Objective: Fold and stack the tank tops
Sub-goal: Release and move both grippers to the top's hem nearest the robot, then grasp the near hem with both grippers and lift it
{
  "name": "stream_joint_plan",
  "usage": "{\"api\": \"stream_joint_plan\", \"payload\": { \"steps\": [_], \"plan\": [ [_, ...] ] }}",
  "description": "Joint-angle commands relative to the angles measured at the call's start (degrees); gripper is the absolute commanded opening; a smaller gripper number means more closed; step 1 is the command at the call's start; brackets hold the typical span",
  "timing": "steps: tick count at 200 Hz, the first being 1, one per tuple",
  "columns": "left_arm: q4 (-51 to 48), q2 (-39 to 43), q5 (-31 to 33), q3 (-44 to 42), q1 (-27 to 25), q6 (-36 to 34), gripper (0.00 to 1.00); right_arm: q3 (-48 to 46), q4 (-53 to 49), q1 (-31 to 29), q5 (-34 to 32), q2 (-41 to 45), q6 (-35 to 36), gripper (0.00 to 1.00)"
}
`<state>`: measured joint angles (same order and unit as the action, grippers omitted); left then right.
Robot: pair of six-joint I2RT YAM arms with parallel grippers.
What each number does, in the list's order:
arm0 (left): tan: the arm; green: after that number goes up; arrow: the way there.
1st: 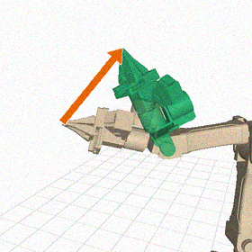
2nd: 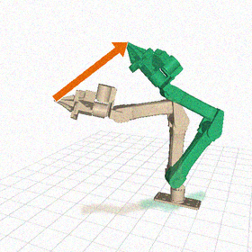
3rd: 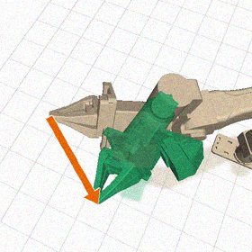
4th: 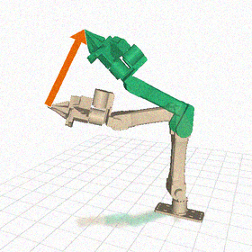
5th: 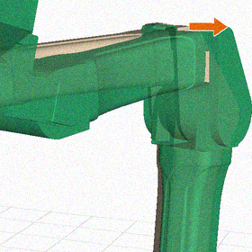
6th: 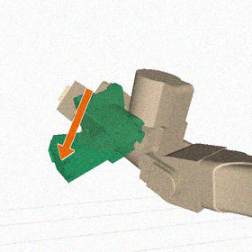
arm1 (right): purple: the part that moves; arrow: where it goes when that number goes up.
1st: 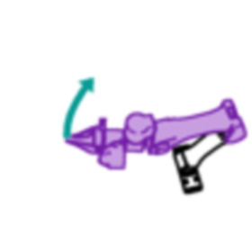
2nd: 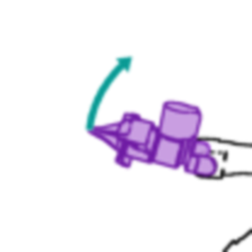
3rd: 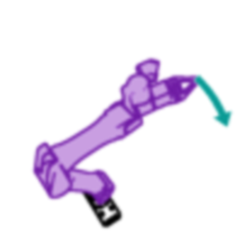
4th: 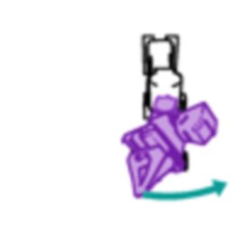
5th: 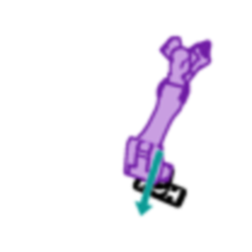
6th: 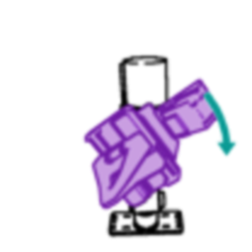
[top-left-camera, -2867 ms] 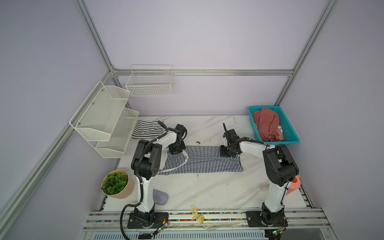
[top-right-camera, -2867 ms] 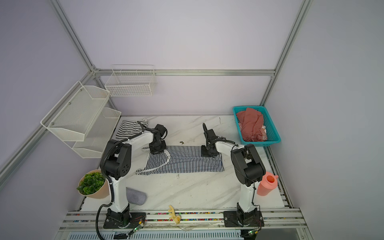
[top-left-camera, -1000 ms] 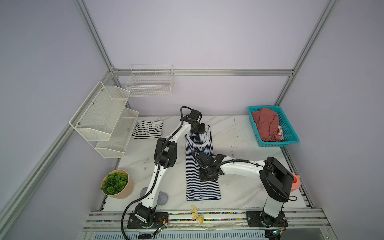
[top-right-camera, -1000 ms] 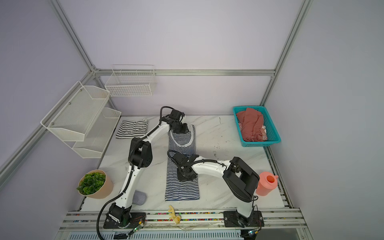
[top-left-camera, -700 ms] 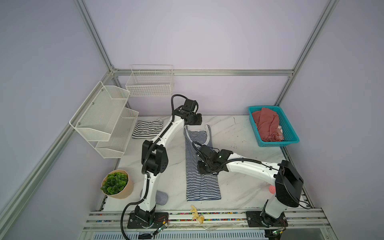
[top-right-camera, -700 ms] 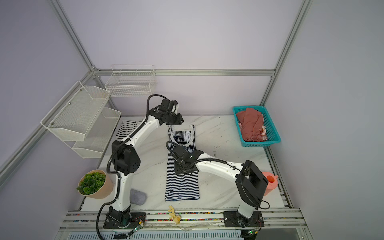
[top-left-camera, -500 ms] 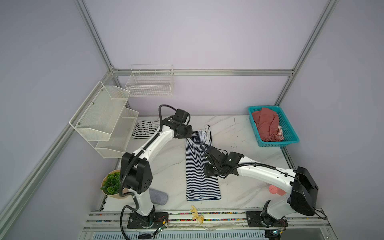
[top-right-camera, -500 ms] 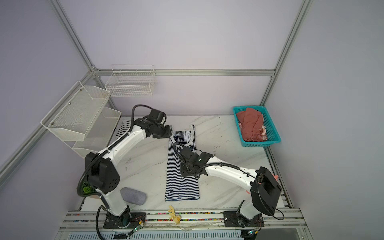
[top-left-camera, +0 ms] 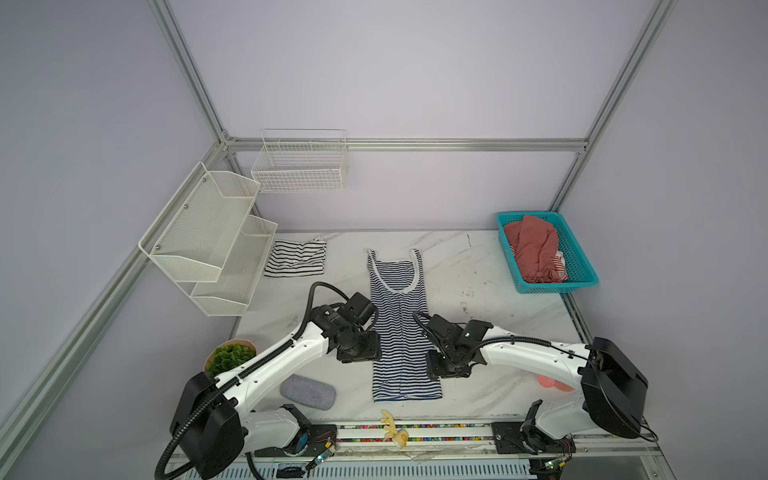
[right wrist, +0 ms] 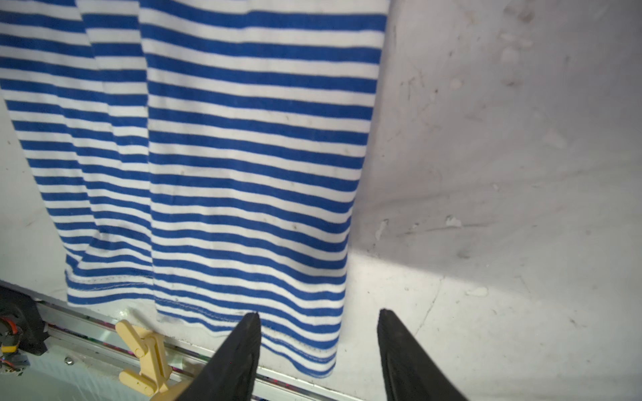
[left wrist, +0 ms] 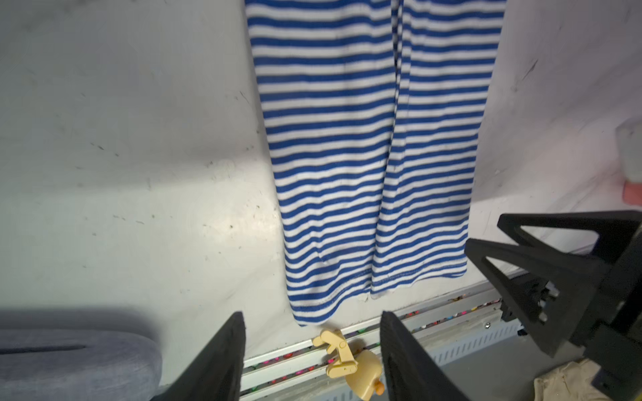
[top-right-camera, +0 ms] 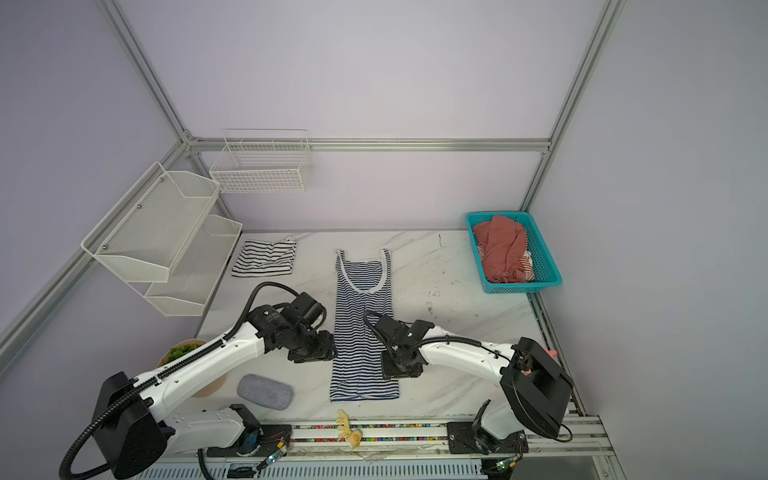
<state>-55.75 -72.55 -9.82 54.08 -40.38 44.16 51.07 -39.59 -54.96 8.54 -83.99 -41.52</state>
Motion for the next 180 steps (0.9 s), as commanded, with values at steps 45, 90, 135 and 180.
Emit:
{"api": "stream_joint_plan", "payload": {
  "steps": [45, 90, 135, 180],
  "plan": [
    [0.02, -5.45, -1.12, -5.17, -8.56, 10.15, 0.60, -4.20, 0.38, -1.39, 5.03, 1.90, -2.83, 0.56],
    [1.87, -5.93, -1.64, -7.56, -9.49, 12.75, 0.57, -6.19, 2.79, -2.35, 6.98, 0.94, -3.80, 0.49],
    [6.34, -7.22, -2.53, -10.84, -10.51, 15.96, 0.54, -8.06, 4.88, -2.59, 7.93, 0.86, -5.49, 0.44],
    [9.46, -7.91, -3.64, -12.42, -10.75, 17.40, 0.51, -8.40, 6.89, -2.78, 8.55, -0.58, -5.72, 0.41]
  ]
}}
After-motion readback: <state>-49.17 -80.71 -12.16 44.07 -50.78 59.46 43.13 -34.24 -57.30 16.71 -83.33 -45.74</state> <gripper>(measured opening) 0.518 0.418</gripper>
